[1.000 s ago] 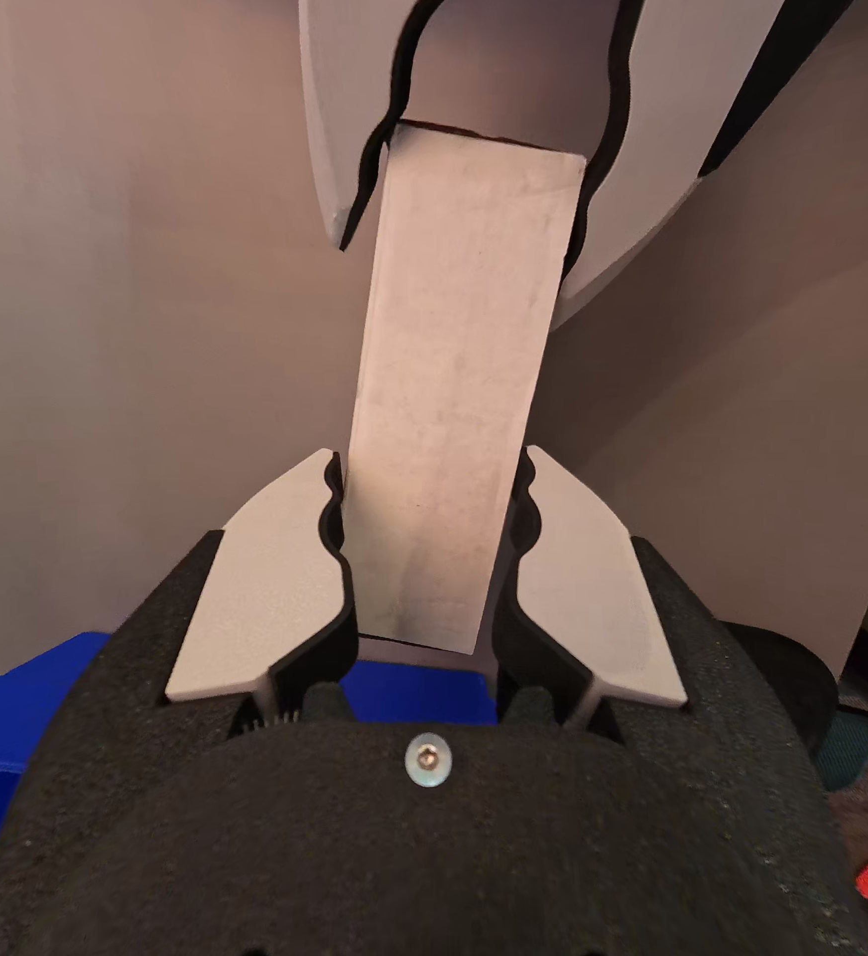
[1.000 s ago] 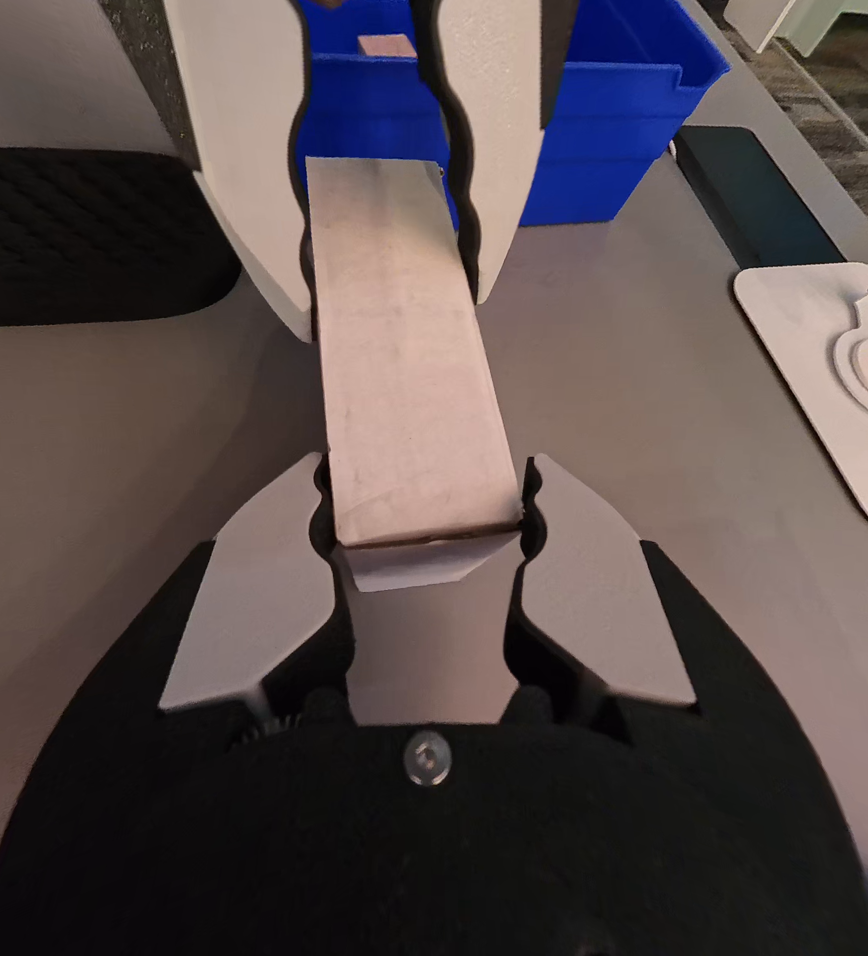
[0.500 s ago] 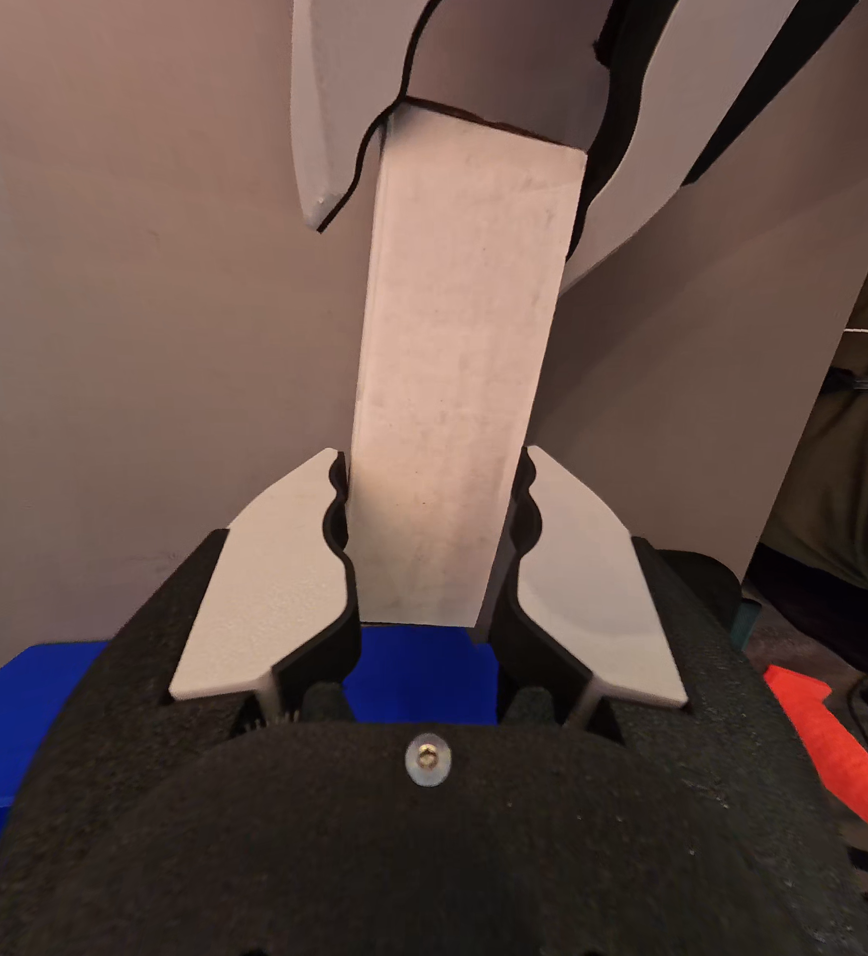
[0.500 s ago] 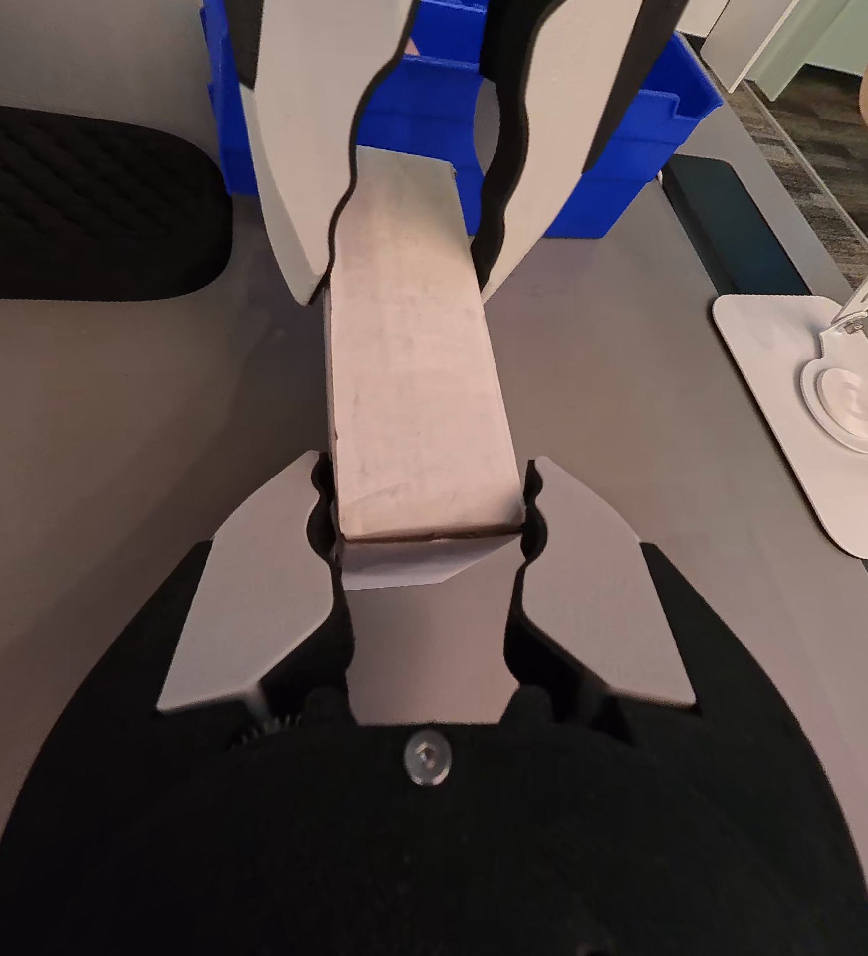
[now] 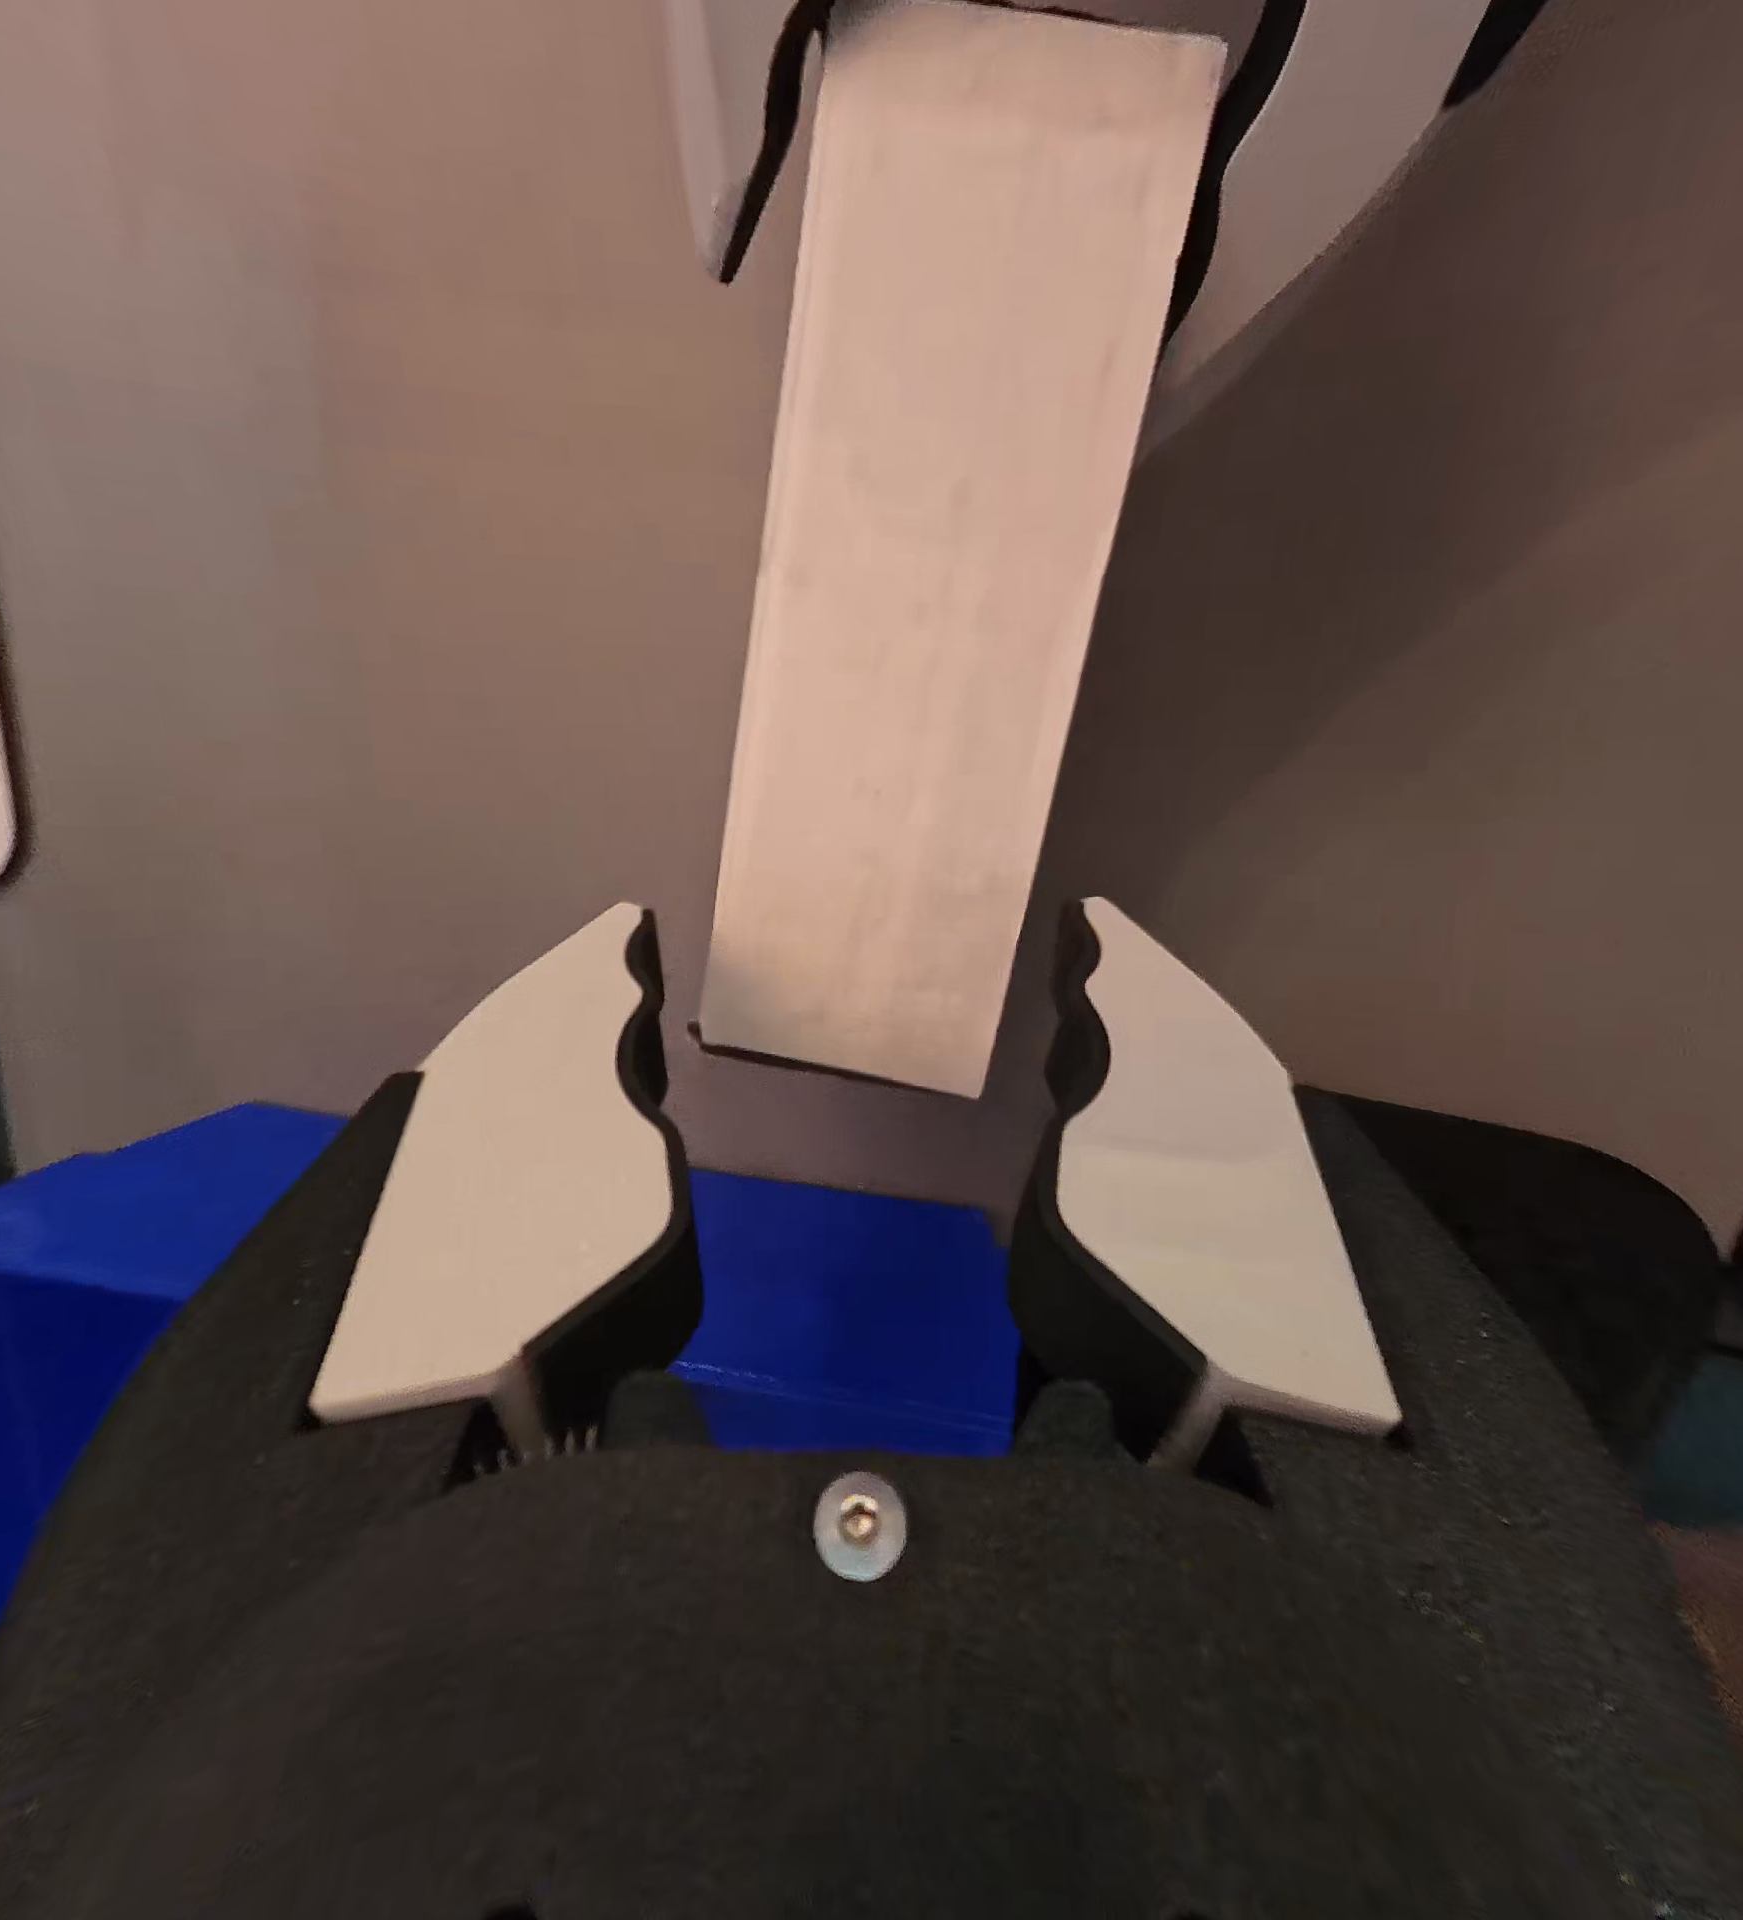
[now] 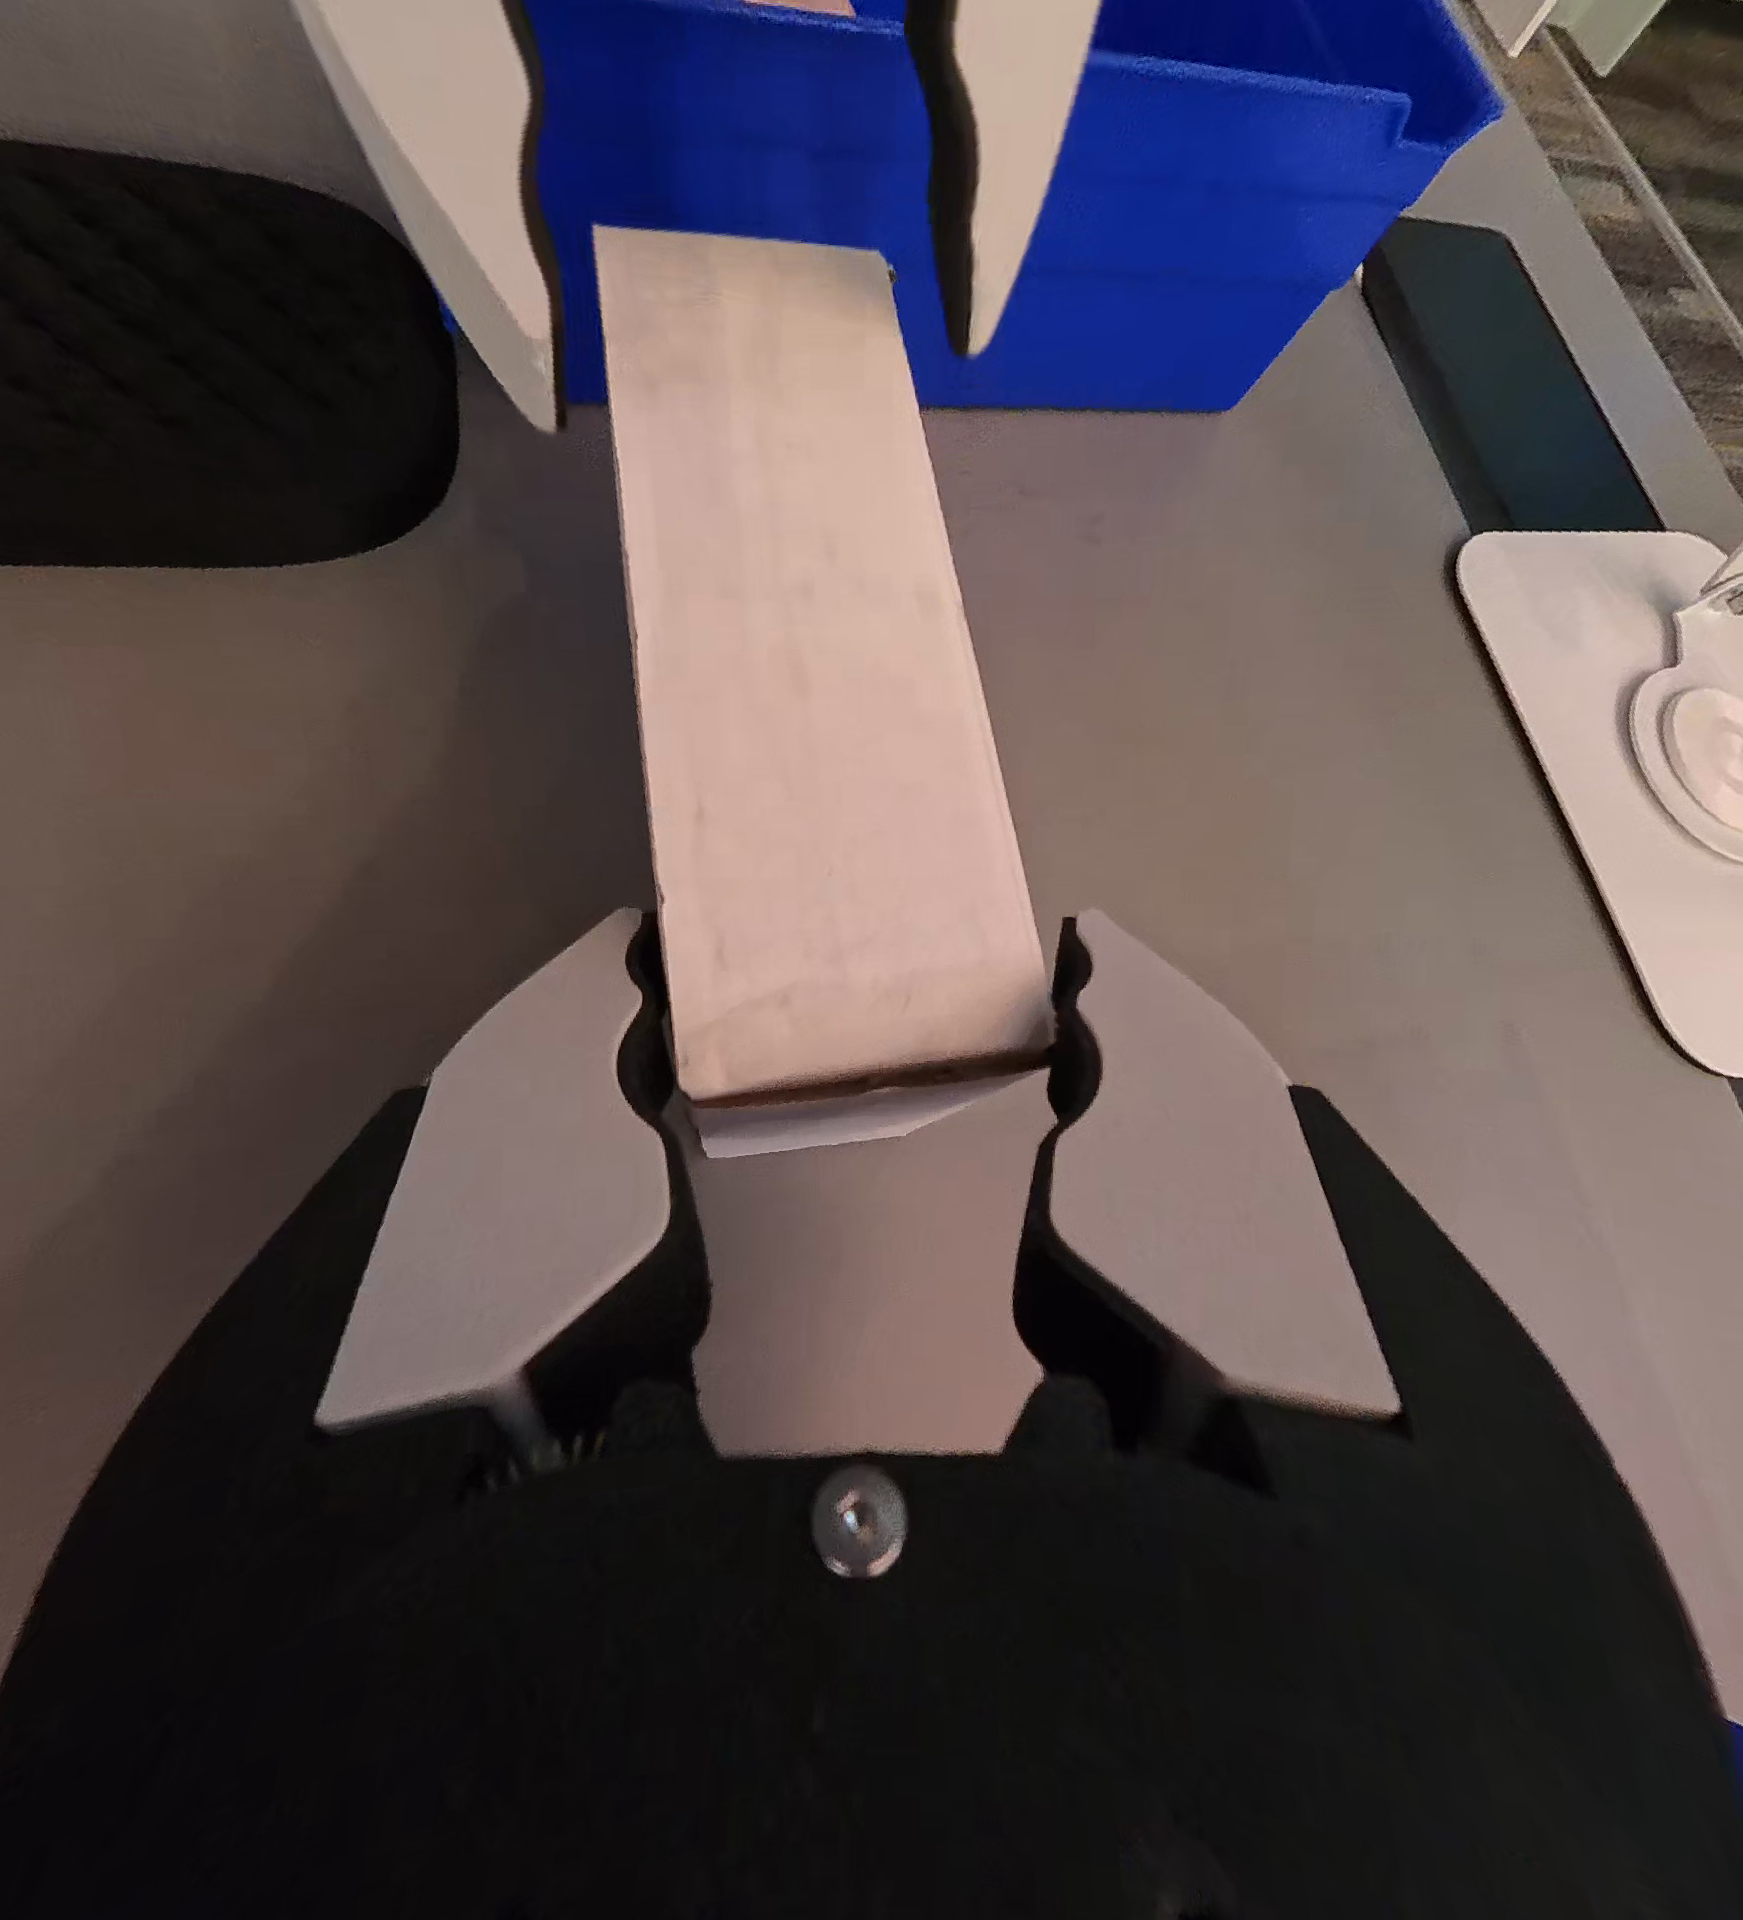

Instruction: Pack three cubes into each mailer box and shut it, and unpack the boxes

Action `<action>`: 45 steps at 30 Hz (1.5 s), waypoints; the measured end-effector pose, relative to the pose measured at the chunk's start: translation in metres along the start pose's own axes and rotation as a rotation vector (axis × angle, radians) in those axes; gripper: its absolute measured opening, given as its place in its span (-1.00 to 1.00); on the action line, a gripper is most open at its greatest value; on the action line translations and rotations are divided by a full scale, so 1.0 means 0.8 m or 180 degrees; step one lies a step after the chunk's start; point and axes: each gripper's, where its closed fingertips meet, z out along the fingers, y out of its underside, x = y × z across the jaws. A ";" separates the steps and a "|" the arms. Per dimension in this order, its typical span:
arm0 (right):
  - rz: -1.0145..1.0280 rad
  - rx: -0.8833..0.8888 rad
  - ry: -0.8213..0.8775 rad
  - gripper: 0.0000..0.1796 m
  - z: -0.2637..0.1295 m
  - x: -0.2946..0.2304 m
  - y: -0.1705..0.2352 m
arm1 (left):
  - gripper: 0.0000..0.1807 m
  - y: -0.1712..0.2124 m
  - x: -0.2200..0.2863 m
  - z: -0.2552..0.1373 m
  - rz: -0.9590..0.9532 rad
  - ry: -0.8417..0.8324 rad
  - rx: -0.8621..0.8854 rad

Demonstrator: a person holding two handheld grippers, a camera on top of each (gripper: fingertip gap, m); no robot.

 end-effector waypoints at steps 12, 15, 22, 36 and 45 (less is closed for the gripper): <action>-0.0506 -0.0833 -0.0149 -0.20 -0.043 -0.002 0.042 | 0.23 -0.037 0.024 0.027 -0.0915 -0.0670 0.1375; -0.0496 -0.1115 -0.0188 -0.20 -0.056 0.001 0.058 | 0.25 -0.051 0.033 0.036 -0.1181 -0.0687 0.1698; -0.0470 -0.1124 -0.0303 -0.21 -0.067 0.006 0.071 | 0.27 -0.084 0.020 0.060 -0.1229 -0.0564 0.2244; -0.0155 -0.1116 -0.0285 -0.22 -0.071 0.022 0.077 | 0.16 -0.102 0.007 0.091 -0.1276 -0.0164 0.2539; -0.0536 -0.0752 0.0230 -0.11 -0.060 0.032 0.028 | 0.09 -0.090 0.007 0.106 -0.1376 -0.0117 0.2288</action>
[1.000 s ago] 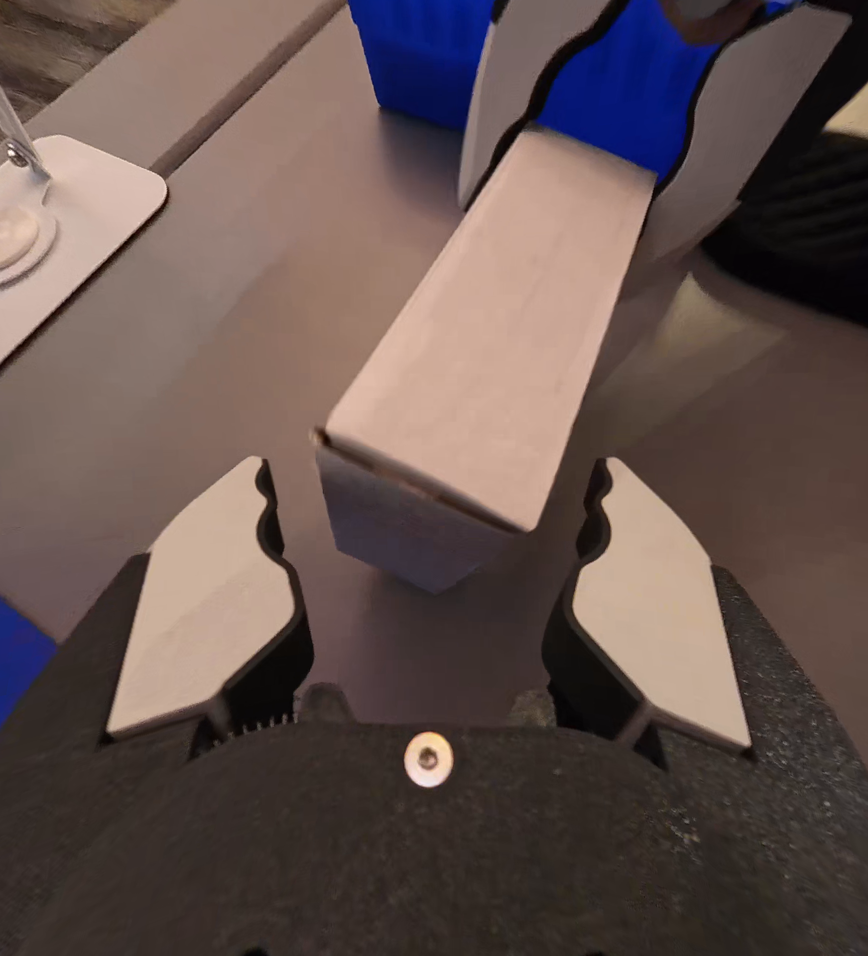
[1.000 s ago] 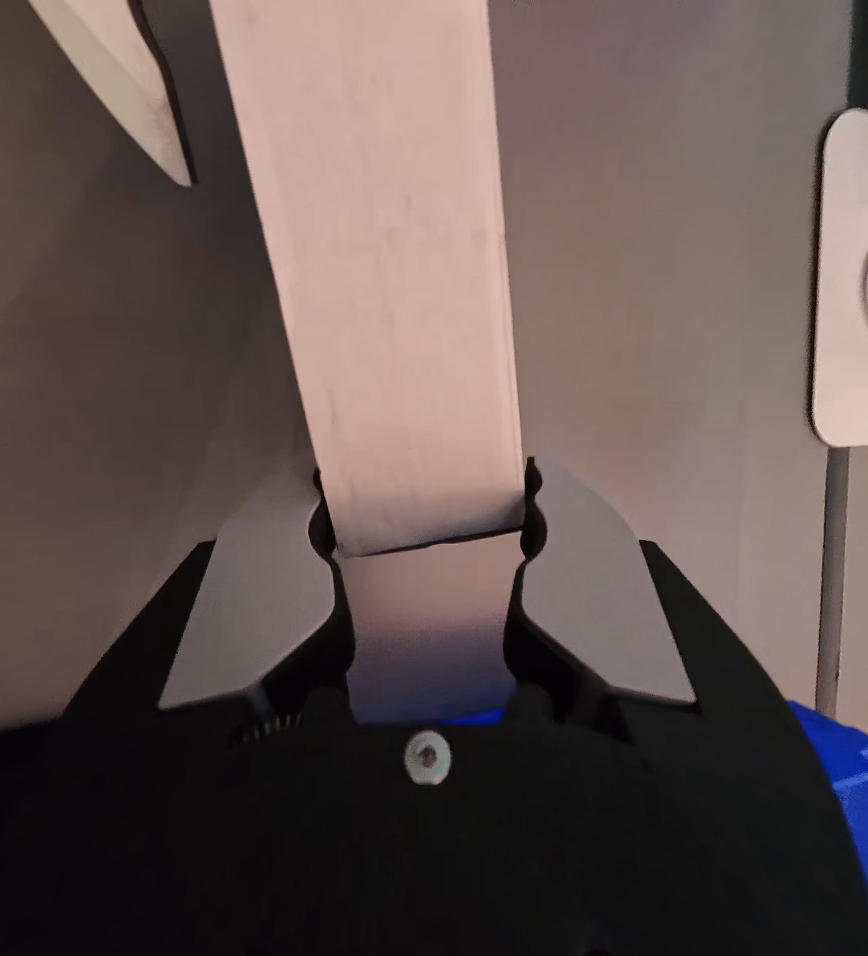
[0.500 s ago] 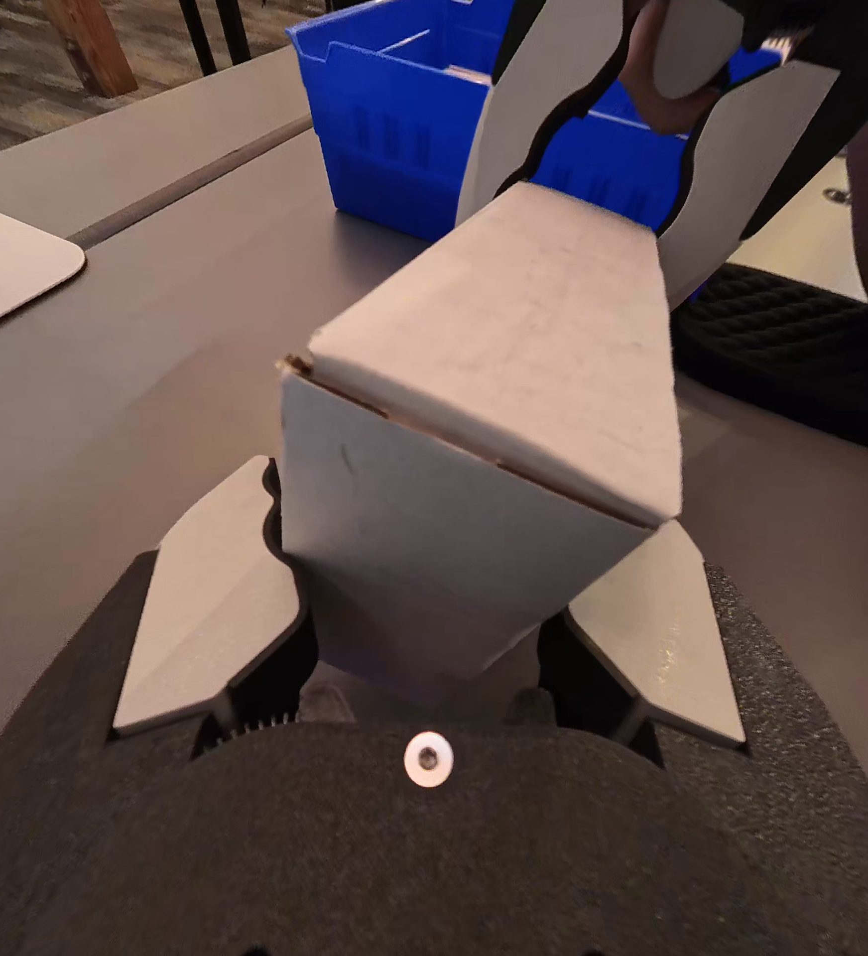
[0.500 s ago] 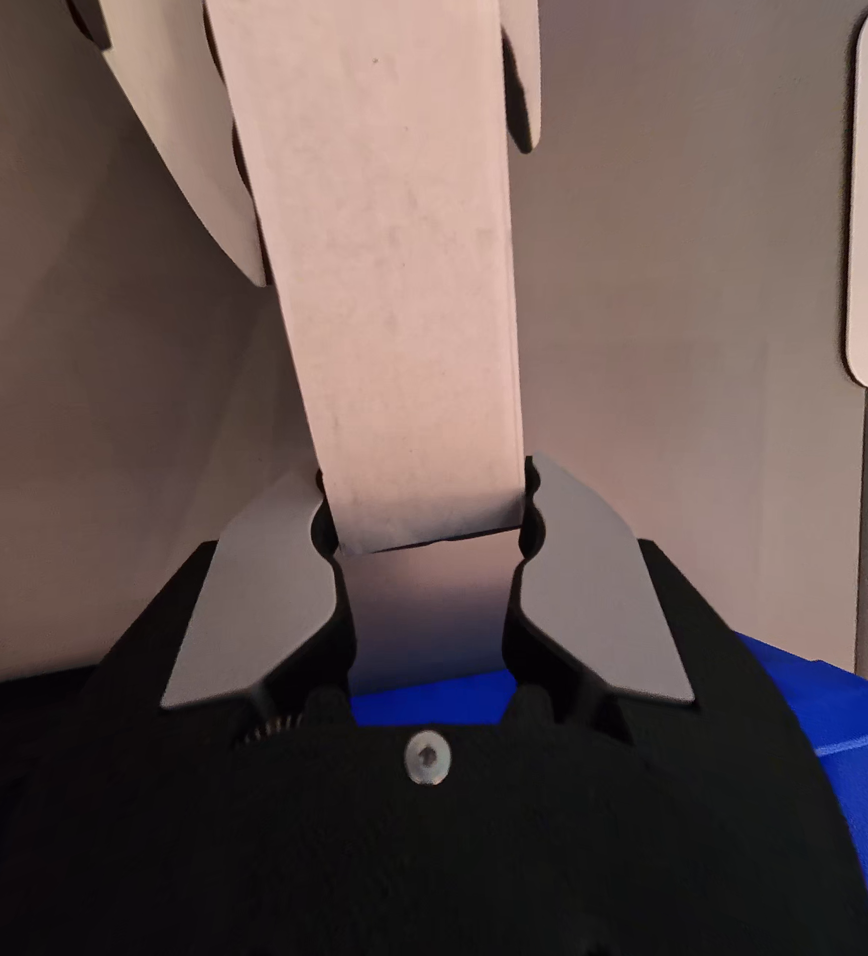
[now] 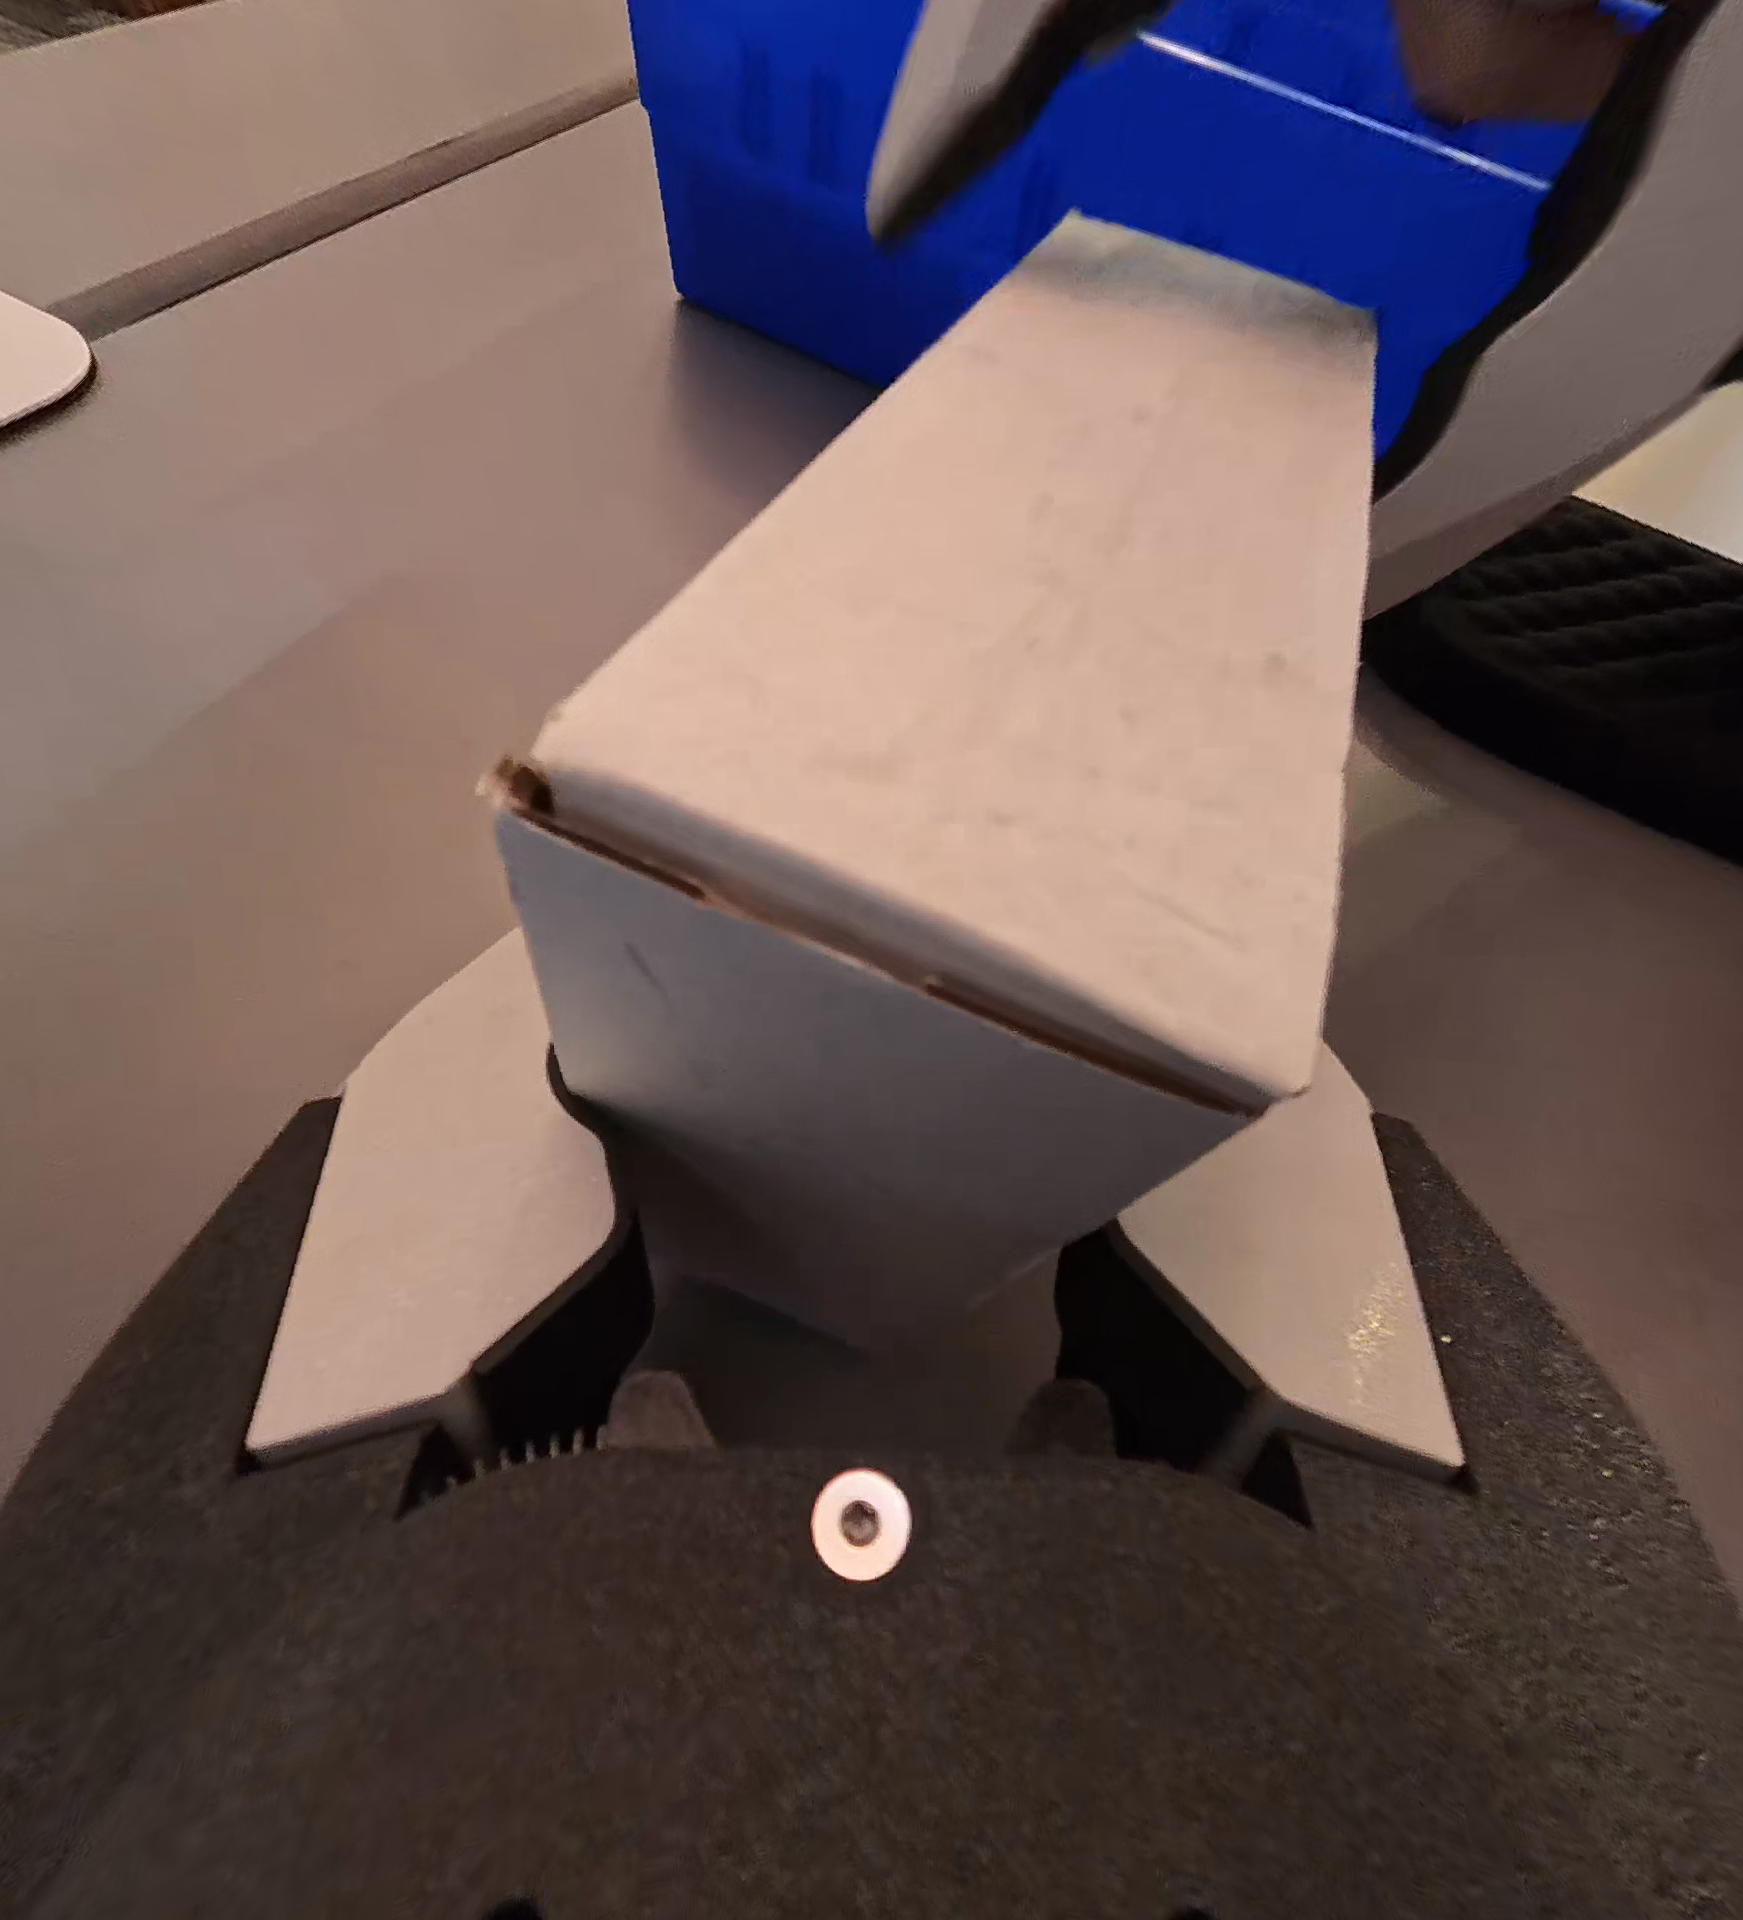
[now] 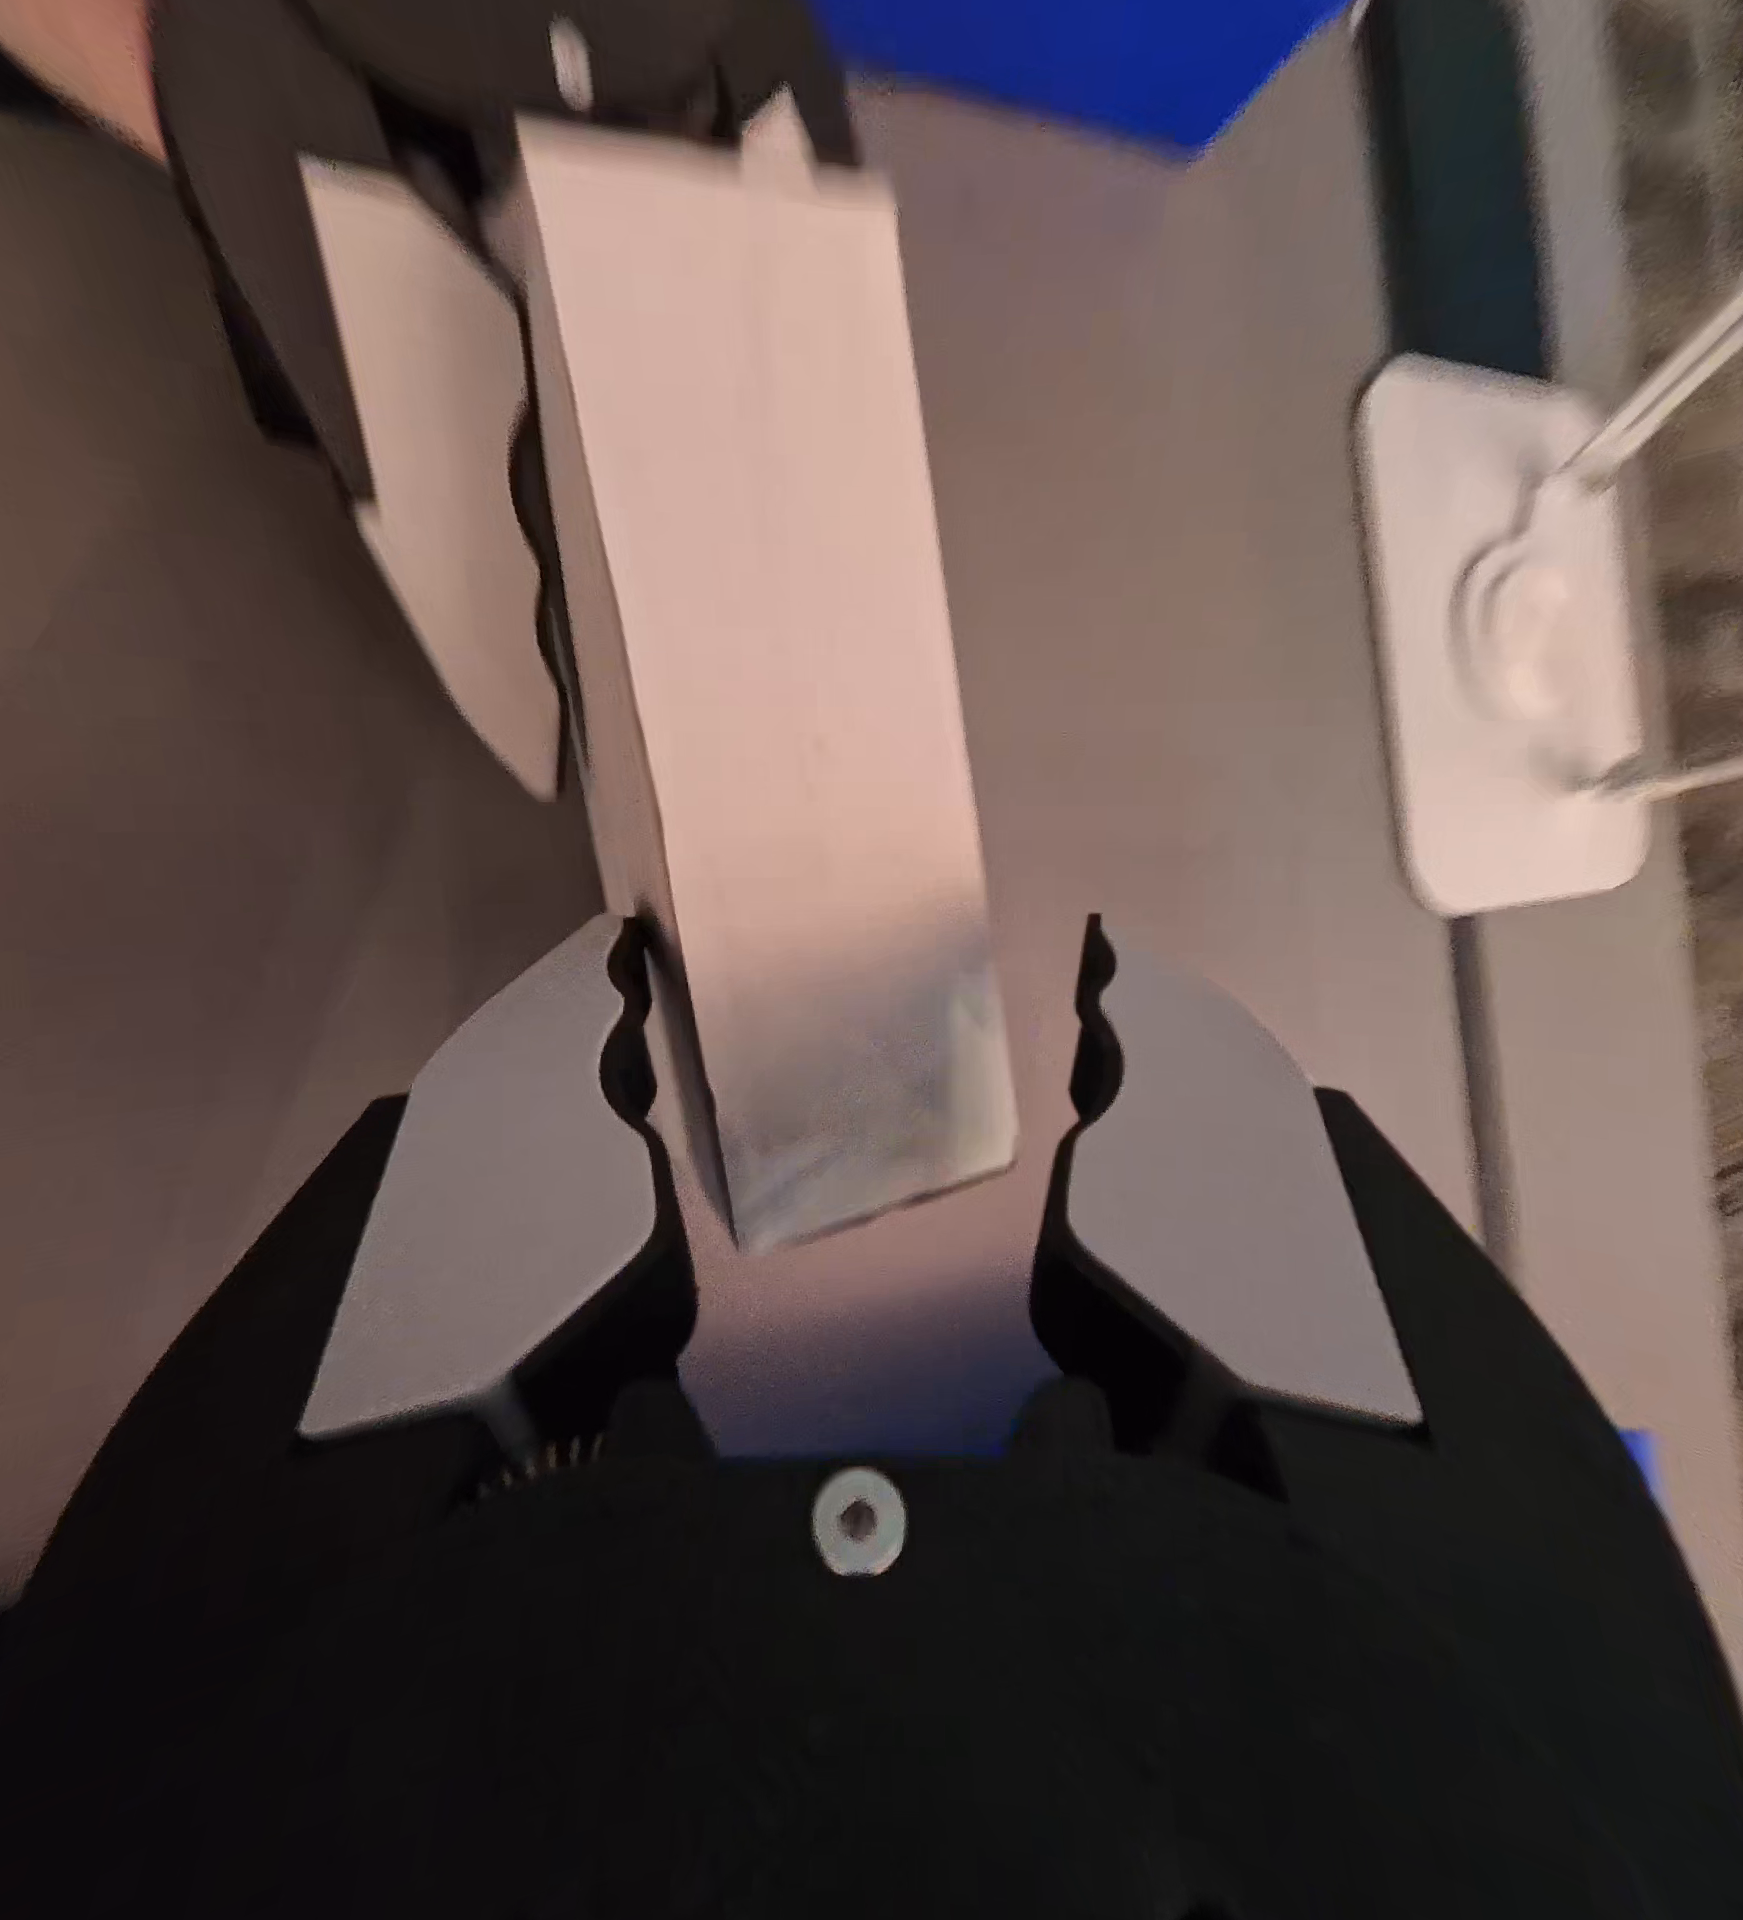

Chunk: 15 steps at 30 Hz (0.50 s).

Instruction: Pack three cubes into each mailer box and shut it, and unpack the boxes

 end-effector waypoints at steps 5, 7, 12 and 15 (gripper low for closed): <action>-0.0500 0.0678 0.0618 -0.31 -0.025 -0.010 -0.083 | 0.06 0.008 0.003 0.001 0.0102 -0.0043 -0.0120; -0.0709 0.0591 0.0659 -0.40 -0.020 -0.024 -0.091 | 0.06 0.009 0.005 0.001 0.0076 -0.0021 -0.0127; -0.0809 0.0489 0.0809 -0.58 -0.002 -0.030 -0.095 | 0.06 0.012 0.005 0.003 0.0073 -0.0020 -0.0194; -0.0829 0.0493 0.0894 -0.61 0.004 -0.031 -0.098 | 0.05 0.018 0.004 0.004 0.0034 -0.0015 -0.0296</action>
